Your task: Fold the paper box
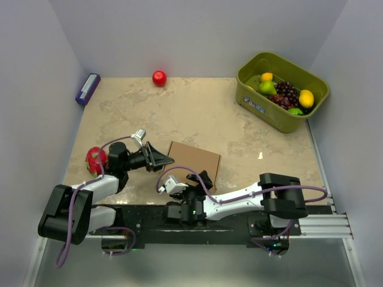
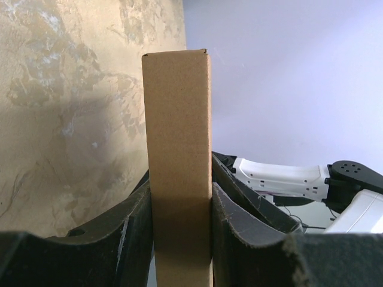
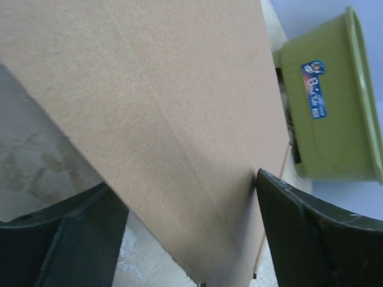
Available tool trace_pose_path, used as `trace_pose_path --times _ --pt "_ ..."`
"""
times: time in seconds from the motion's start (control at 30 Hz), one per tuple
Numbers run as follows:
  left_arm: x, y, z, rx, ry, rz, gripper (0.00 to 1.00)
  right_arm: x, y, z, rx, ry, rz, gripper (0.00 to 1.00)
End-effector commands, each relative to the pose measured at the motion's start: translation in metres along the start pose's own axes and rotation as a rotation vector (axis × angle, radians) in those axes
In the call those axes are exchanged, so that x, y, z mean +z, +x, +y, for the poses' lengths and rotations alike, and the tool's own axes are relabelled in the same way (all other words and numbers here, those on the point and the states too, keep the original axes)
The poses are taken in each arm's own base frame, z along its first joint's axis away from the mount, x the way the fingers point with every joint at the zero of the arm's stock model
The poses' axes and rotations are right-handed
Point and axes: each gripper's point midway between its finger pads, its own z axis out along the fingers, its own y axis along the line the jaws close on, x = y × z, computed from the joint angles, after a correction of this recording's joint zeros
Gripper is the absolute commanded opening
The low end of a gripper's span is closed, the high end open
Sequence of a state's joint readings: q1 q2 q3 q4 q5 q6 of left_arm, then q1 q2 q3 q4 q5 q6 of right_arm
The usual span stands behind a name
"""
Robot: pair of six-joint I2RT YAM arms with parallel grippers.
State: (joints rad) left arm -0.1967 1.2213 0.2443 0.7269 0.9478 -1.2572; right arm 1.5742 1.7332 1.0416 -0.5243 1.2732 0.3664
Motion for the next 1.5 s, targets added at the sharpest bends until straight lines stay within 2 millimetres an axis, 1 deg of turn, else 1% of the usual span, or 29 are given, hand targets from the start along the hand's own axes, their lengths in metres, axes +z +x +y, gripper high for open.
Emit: trace_pose_path --times 0.0,0.03,0.1,0.2,0.23,0.3,0.33,0.4,0.43,0.5,0.53,0.63,0.77,0.83,0.9,0.97,1.0,1.03,1.07,1.1,1.17,1.2,1.23,1.27,1.3,1.33,1.37,1.4,1.47 --pt "-0.005 0.008 -0.005 0.011 0.036 0.039 0.11 0.007 -0.012 -0.021 0.04 0.132 -0.029 0.78" --pt "-0.005 0.009 -0.003 0.007 0.029 0.042 0.11 0.008 -0.011 -0.02 0.028 0.132 -0.027 0.7" --pt "-0.005 0.011 0.0 0.019 0.021 0.05 0.11 0.01 -0.012 -0.016 0.012 0.109 -0.028 0.63" --pt "-0.005 0.012 0.001 0.026 0.022 0.057 0.18 0.009 -0.014 -0.01 0.008 0.045 -0.032 0.52" --pt "-0.005 0.011 0.0 0.035 0.027 0.056 0.26 0.009 -0.015 -0.01 0.008 0.029 -0.033 0.48" --pt "-0.004 0.009 -0.004 0.064 0.036 0.054 0.35 0.008 -0.016 -0.009 -0.003 -0.008 -0.028 0.45" --pt "-0.004 0.007 -0.005 0.078 0.038 0.051 0.48 0.007 -0.015 -0.005 -0.009 -0.042 -0.017 0.42" --pt "-0.003 0.001 -0.009 0.123 0.045 0.045 0.62 0.006 -0.013 -0.005 -0.014 -0.068 0.003 0.36" --pt "-0.002 -0.001 -0.008 0.134 0.044 0.045 0.74 0.004 -0.012 -0.001 -0.003 -0.097 0.016 0.34" --pt "-0.002 -0.006 -0.008 0.168 0.044 0.05 0.83 0.002 -0.009 -0.003 -0.015 -0.123 0.037 0.31" --pt "-0.003 -0.007 -0.007 0.178 0.045 0.05 0.92 0.001 -0.006 0.001 -0.003 -0.156 0.055 0.31" --pt "-0.012 -0.023 -0.006 0.228 0.044 0.003 1.0 -0.001 -0.001 -0.004 0.005 -0.201 0.099 0.3" --pt "-0.031 -0.055 0.0 0.293 0.011 -0.124 1.0 -0.005 0.007 -0.005 0.046 -0.312 0.154 0.26" --pt "-0.038 -0.066 0.004 0.318 -0.014 -0.159 1.0 -0.005 0.004 -0.013 0.087 -0.341 0.164 0.25" --pt "-0.042 -0.078 0.002 0.344 -0.022 -0.189 1.0 -0.006 0.004 -0.013 0.126 -0.396 0.176 0.26" --pt "-0.045 -0.084 -0.006 0.378 -0.012 -0.207 1.0 -0.004 0.003 -0.021 0.17 -0.423 0.18 0.26" --pt "-0.046 -0.087 -0.004 0.393 -0.035 -0.216 1.0 -0.005 0.001 -0.019 0.194 -0.458 0.177 0.26" --pt "-0.048 -0.09 -0.007 0.426 -0.055 -0.229 1.0 -0.003 -0.001 -0.027 0.219 -0.464 0.169 0.26" --pt "-0.05 -0.104 -0.009 0.525 -0.107 -0.264 1.0 -0.001 -0.001 -0.027 0.234 -0.473 0.169 0.26" --pt "-0.053 -0.101 0.001 0.488 -0.168 -0.251 1.0 0.0 -0.002 -0.029 0.246 -0.484 0.167 0.26" --pt "-0.06 -0.111 -0.011 0.611 -0.224 -0.293 1.0 0.004 -0.004 -0.036 0.28 -0.514 0.164 0.26" --pt "-0.063 -0.112 -0.008 0.619 -0.271 -0.311 1.0 0.005 -0.006 -0.039 0.29 -0.525 0.16 0.25" --pt "-0.066 -0.117 -0.024 0.69 -0.286 -0.346 1.0 0.007 -0.006 -0.04 0.301 -0.56 0.165 0.25" --pt "-0.069 -0.121 -0.029 0.783 -0.327 -0.358 1.0 0.008 -0.011 -0.045 0.324 -0.572 0.149 0.25" --pt "-0.071 -0.122 -0.026 0.806 -0.412 -0.374 1.0 0.009 -0.013 -0.048 0.337 -0.59 0.144 0.24" --pt "-0.07 -0.118 -0.032 0.859 -0.448 -0.373 1.0 0.016 -0.012 -0.054 0.344 -0.591 0.147 0.24" --pt "-0.074 -0.129 -0.042 0.95 -0.521 -0.409 1.0 0.015 -0.018 -0.055 0.361 -0.62 0.13 0.23" --pt "-0.065 -0.117 -0.046 0.985 -0.515 -0.366 1.0 0.016 -0.02 -0.057 0.364 -0.631 0.125 0.22" --pt "-0.061 -0.112 -0.055 1.036 -0.494 -0.348 0.99 0.02 -0.024 -0.06 0.357 -0.659 0.111 0.22"
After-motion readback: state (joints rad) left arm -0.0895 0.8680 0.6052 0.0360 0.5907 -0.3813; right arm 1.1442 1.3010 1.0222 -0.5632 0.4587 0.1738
